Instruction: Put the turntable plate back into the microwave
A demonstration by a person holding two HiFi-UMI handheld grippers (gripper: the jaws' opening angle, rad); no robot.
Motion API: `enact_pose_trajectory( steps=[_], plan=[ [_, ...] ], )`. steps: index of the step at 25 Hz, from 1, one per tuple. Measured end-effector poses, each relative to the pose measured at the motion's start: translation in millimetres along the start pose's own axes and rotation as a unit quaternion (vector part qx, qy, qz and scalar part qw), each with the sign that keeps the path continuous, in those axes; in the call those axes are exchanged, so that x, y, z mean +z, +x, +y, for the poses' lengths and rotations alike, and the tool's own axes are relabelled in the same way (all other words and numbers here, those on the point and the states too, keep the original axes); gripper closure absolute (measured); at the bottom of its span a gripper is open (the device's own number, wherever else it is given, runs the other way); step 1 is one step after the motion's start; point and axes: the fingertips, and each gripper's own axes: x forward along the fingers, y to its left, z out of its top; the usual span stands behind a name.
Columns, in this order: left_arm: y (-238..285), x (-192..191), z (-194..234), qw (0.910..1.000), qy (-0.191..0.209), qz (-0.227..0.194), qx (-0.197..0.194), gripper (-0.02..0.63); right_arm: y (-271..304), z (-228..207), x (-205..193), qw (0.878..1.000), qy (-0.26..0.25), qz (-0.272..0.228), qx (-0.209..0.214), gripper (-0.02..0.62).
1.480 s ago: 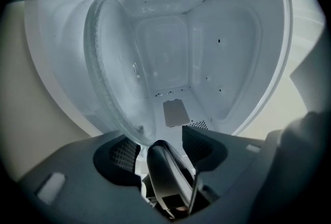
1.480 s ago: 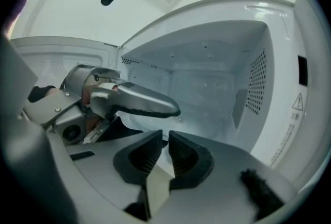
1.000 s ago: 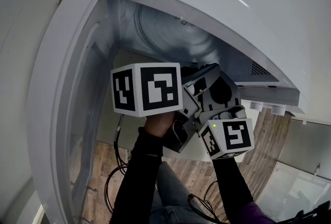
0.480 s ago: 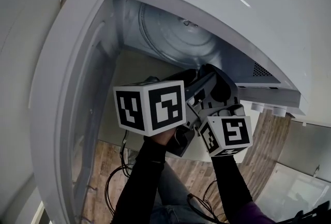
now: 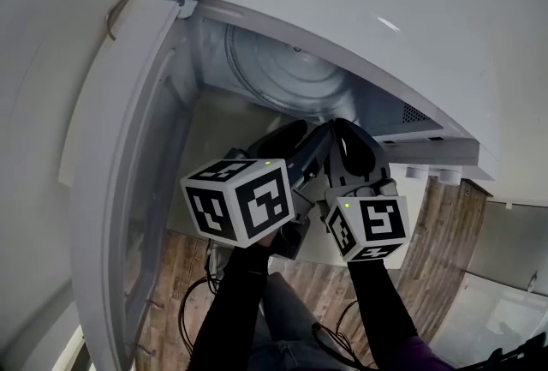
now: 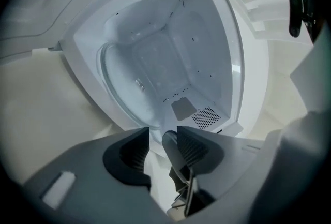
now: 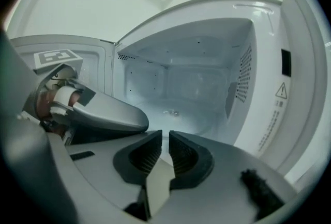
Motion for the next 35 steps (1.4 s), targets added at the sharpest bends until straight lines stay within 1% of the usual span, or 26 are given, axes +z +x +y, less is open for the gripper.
enact_pose_trajectory(
  steps=[1, 3, 4, 5, 7, 8, 10, 13, 15, 20, 24, 26, 29, 31, 33, 35],
  plan=[
    [-2.7, -0.2, 3.2, 0.9999, 0.003, 0.000, 0.016, 0.446, -3.2, -0.8, 2.2, 1.000, 0.001, -0.003, -0.001, 0.549],
    [-8.9, -1.0, 10.7, 0.9982, 0.022, 0.001, 0.056, 0.608, -8.7, -2.6, 9.2, 1.000, 0.006, -0.014, -0.003, 0.549],
    [-12.0, -1.0, 10.1, 0.9977, 0.030, -0.004, 0.061, 0.603, -11.6, -3.2, 13.4, 1.000, 0.008, -0.020, -0.004, 0.549],
    [-15.2, -0.3, 5.3, 0.9980, 0.033, -0.016, 0.052, 0.603, -15.2, -3.3, 17.8, 1.000, 0.009, -0.026, -0.004, 0.549],
    [-23.4, 2.6, -7.5, 0.9977, 0.031, -0.053, 0.029, 0.603, -24.5, -2.2, 25.8, 0.999, 0.009, -0.035, -0.003, 0.549],
    [-28.9, 3.9, -12.1, 0.9965, 0.035, -0.071, 0.028, 0.603, -29.8, -1.3, 29.4, 0.999, 0.010, -0.038, -0.002, 0.549],
    [-41.4, 6.1, -21.5, 0.9923, 0.062, -0.102, 0.034, 0.603, -41.3, 1.1, 36.0, 0.999, 0.013, -0.044, 0.001, 0.550],
    [-59.7, 6.7, -43.8, 0.9833, 0.115, -0.137, 0.035, 0.603, -64.2, 2.5, 48.0, 0.999, 0.004, -0.053, -0.002, 0.555],
    [-72.8, 4.9, -56.2, 0.9761, 0.148, -0.149, 0.053, 0.603, -81.5, 3.6, 56.1, 0.998, -0.002, -0.060, -0.003, 0.564],
    [-107.9, -0.4, -87.6, 0.9545, 0.225, -0.167, 0.103, 0.603, -124.4, 12.3, 77.9, 0.997, 0.002, -0.082, 0.008, 0.565],
    [-128.6, 0.8, -120.6, 0.9354, 0.279, -0.176, 0.126, 0.603, -159.5, 16.7, 101.1, 0.994, 0.017, -0.108, 0.019, 0.565],
    [-138.1, 5.9, -140.7, 0.9237, 0.305, -0.191, 0.132, 0.603, -177.1, 20.9, 114.6, 0.992, 0.020, -0.122, 0.028, 0.566],
    [-151.0, 17.3, -173.5, 0.9006, 0.351, -0.217, 0.135, 0.603, -199.7, 28.3, 134.5, 0.989, 0.019, -0.142, 0.038, 0.568],
    [-155.1, 24.0, -193.3, 0.8870, 0.378, -0.229, 0.132, 0.603, -210.1, 30.5, 145.8, 0.987, 0.018, -0.157, 0.040, 0.574],
    [-155.8, 28.4, -209.6, 0.8757, 0.400, -0.238, 0.128, 0.603, -217.4, 29.4, 156.9, 0.984, 0.014, -0.171, 0.039, 0.578],
    [-156.2, 29.7, -221.7, 0.8686, 0.413, -0.244, 0.123, 0.603, -223.5, 26.7, 165.5, 0.982, 0.013, -0.184, 0.036, 0.582]
  ],
)
